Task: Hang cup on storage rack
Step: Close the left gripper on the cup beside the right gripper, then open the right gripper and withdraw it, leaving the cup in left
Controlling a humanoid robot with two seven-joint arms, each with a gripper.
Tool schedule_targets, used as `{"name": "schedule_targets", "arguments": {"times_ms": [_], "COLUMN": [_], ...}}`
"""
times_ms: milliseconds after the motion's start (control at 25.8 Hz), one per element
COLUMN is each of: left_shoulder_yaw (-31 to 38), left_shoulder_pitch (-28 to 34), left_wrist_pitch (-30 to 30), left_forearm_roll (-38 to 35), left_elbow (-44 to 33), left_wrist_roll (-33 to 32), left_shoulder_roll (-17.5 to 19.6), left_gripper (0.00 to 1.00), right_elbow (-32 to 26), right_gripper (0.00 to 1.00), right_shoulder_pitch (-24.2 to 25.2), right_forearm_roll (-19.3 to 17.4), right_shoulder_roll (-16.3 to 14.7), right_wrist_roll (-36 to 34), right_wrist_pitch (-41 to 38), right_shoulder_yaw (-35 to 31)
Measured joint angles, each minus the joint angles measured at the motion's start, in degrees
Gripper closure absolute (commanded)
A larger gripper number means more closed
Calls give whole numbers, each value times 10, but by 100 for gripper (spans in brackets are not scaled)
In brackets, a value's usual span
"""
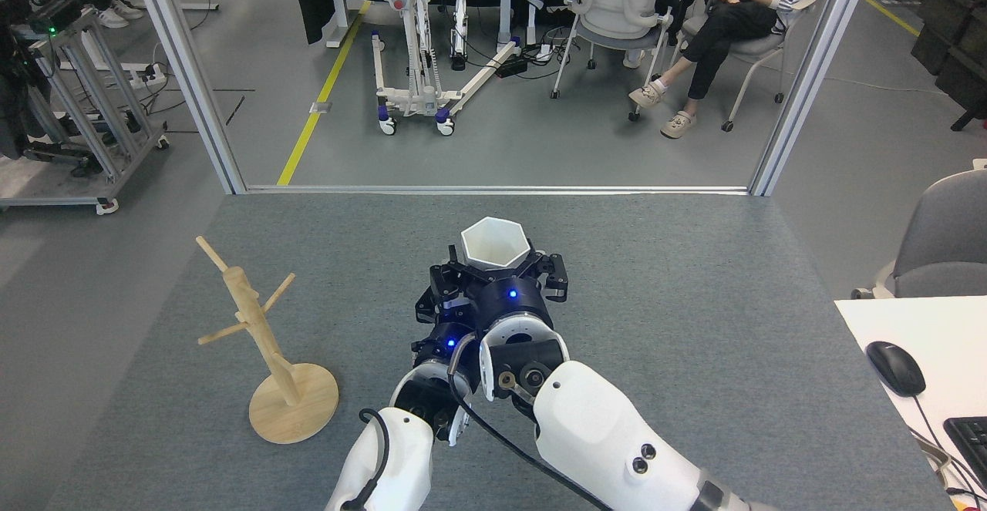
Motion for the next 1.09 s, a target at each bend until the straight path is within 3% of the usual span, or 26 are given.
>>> {"name": "schedule_targets", "arguments": {"times_ms": [194, 426, 698, 891, 1085], "left_shoulder_yaw": [0, -1, -1, 0, -1], "left_shoulder_pitch": [5, 12, 27, 61, 116], "left_wrist_pitch": [0, -8, -9, -10, -23], "left_forearm_roll": [0, -1, -2, -8, -37], "left_elbow": [-5, -9, -26, -74, -141], "left_wrist_roll": [-6, -10, -6, -6, -3], "left_shoulder_roll": [0, 0, 0, 2, 8], "left_gripper": [100, 100, 100, 100, 100], "right_elbow": [-9, -39, -35, 9, 71], "right_gripper": [1, 1, 1, 1, 1], "right_shoulder_pitch": [-10, -29, -29, 35, 128], "right_forearm_roll": [1, 2, -2, -3, 8], "right_shoulder_roll": [1, -9, -64, -117, -144], "right_wrist_roll": [-19, -97, -140, -159, -217], "right_wrist_pitch": [-1, -38, -122, -236, -358], "right_shoulder_yaw": [-2, -26, -125, -251, -371]}}
